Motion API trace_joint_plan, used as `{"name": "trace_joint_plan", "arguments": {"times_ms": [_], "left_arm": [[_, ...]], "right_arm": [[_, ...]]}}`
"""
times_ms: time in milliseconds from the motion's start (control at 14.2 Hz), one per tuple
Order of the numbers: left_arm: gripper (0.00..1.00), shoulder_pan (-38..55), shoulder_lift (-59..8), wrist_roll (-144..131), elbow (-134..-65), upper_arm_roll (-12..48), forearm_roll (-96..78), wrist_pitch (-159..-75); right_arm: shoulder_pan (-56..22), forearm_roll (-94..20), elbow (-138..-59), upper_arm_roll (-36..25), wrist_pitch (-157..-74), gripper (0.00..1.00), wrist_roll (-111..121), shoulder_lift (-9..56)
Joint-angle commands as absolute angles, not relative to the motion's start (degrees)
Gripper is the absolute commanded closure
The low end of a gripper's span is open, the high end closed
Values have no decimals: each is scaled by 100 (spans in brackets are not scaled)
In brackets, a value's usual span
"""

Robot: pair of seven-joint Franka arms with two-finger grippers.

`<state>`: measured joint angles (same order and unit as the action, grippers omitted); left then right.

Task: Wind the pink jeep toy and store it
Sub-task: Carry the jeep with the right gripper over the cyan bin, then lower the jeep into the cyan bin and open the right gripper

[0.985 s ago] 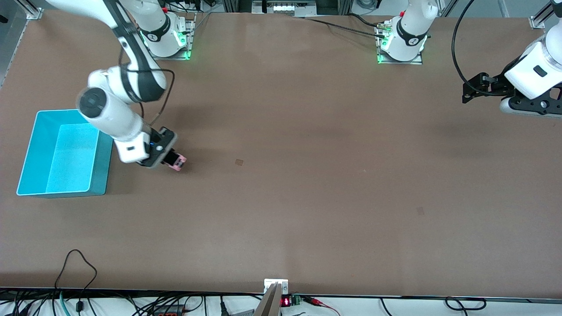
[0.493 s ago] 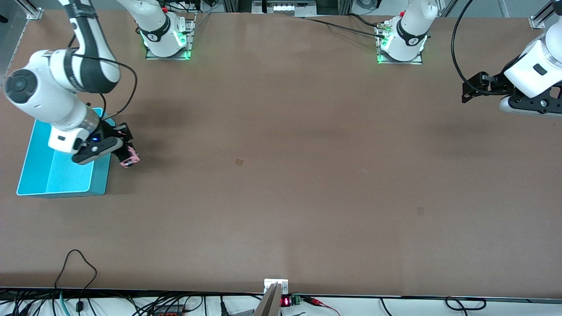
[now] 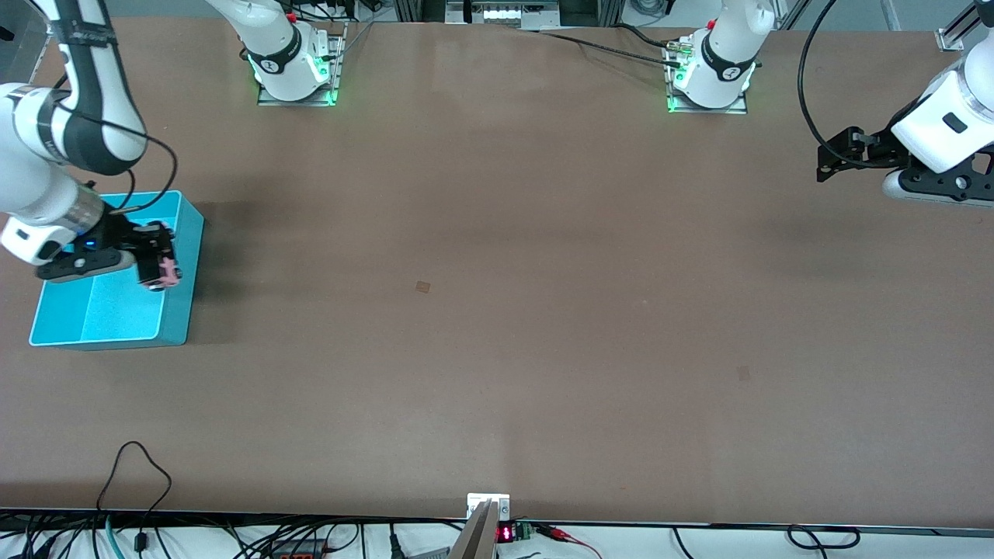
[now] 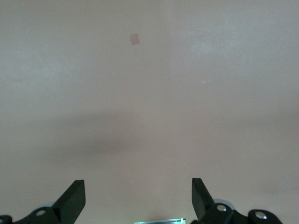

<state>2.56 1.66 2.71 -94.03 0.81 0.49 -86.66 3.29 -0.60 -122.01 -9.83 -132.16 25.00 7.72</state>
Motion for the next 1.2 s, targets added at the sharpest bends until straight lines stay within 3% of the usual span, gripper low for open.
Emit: {"name": "trace_joint_plan", "arguments": {"times_ms": [0, 493, 1126], "left_arm": [[0, 281, 70, 308, -9202, 70, 9, -8525], [0, 281, 70, 308, -9202, 70, 9, -8525], [0, 281, 70, 308, -9202, 70, 17, -8525]], "right_arm": [[272, 18, -12226, -1405, -13595, 100, 2478, 957], [325, -9, -12558, -1828, -14350, 100, 2698, 1371], [474, -70, -12841, -1916, -15090, 100, 2803, 1942]]}}
